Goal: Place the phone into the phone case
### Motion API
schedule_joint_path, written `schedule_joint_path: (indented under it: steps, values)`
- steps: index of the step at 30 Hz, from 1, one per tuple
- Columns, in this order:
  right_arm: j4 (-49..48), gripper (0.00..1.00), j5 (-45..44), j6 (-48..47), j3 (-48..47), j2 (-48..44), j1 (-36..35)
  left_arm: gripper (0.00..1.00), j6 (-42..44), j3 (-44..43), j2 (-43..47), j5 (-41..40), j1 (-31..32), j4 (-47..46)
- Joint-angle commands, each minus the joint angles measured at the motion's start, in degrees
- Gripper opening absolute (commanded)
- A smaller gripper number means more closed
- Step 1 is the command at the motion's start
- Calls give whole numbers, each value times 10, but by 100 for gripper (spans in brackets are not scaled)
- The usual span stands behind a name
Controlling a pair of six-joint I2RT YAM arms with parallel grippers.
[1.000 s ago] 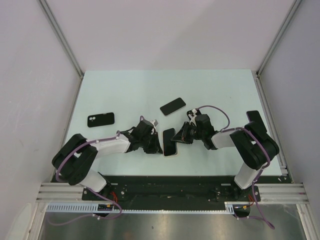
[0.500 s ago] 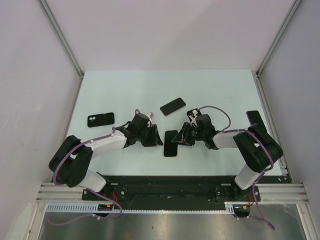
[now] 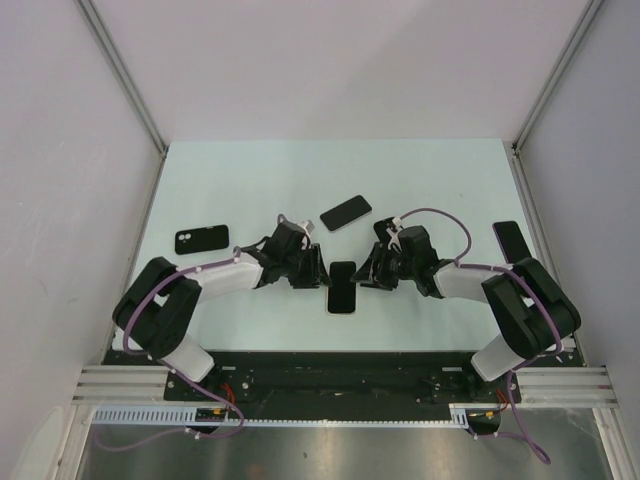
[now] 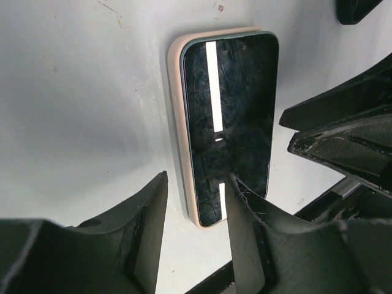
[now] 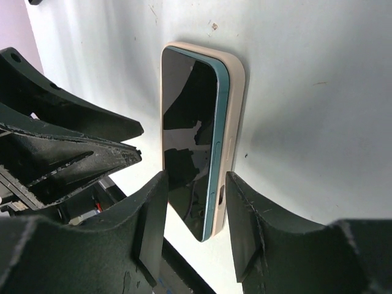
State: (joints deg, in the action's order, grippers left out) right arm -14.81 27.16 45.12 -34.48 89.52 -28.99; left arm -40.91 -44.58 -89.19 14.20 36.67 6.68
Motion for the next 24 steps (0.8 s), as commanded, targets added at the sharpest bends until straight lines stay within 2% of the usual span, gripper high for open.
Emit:
schedule_joint_path:
  steps: [1, 8, 14, 24]
  values:
    - [6, 47, -14, -20, -8, -8, 3, 47, 14, -30, -26, 4, -4, -20]
    - [-35, 49, 17, -28, -7, 23, -11, 46, 7, -28, -61, 2, -4, -31]
    - [-39, 50, -17, -28, -2, 22, -33, 46, -6, -3, -74, 31, -4, -81]
    - [-49, 58, -35, -15, 1, 32, -43, 41, -19, 28, -75, 40, -5, -98]
